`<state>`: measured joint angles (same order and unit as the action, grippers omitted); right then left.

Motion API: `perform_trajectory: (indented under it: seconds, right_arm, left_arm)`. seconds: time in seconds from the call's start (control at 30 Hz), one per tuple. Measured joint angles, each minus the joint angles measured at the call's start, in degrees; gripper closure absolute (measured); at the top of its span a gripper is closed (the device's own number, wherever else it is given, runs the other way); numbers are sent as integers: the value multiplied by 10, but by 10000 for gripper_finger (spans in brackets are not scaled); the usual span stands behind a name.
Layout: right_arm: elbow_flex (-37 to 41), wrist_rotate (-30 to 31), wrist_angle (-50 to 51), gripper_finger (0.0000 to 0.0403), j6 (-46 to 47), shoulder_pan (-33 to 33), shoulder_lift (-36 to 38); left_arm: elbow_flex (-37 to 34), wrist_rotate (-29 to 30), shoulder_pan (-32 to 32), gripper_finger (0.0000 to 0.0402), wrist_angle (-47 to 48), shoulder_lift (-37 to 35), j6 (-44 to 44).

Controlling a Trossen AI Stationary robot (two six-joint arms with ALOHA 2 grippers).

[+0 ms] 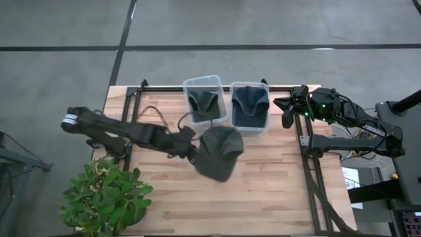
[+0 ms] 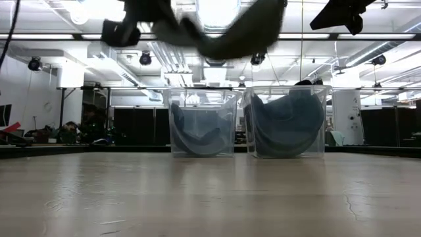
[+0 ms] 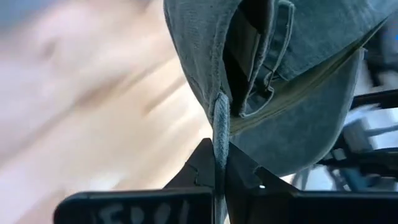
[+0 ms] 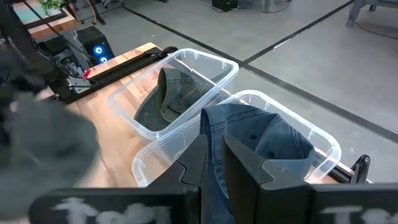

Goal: Pick & Place hat
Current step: Put the gray cap into the left transparent bin

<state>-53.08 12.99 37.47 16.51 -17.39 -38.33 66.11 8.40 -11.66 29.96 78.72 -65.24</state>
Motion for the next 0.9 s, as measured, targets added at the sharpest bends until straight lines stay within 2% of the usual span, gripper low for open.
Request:
perform_trajectory:
  seconds: [0.13, 0.27, 0.37, 0.53, 0.8, 0.9]
  right_arm:
    - [0, 0, 0, 360, 0, 0, 0]
    - [0, 0, 0, 360, 0, 0, 0]
    - [0, 0, 0, 360, 0, 0, 0]
    - [0, 0, -1, 360, 0, 0, 0]
    - [0, 0, -1, 360, 0, 0, 0]
    - [0, 0, -1, 360, 0, 0, 0]
  left_arm:
    - [0, 54, -7, 395, -78, -52, 105]
    - [0, 45, -8, 395, -207, -85, 276]
    - [0, -2, -7, 395, -300, -98, 372]
    - [-8, -81, -5, 395, -405, -113, 458]
    - [-9, -237, -5, 395, -548, -109, 516]
    - [-9, -260, -5, 395, -581, -105, 522]
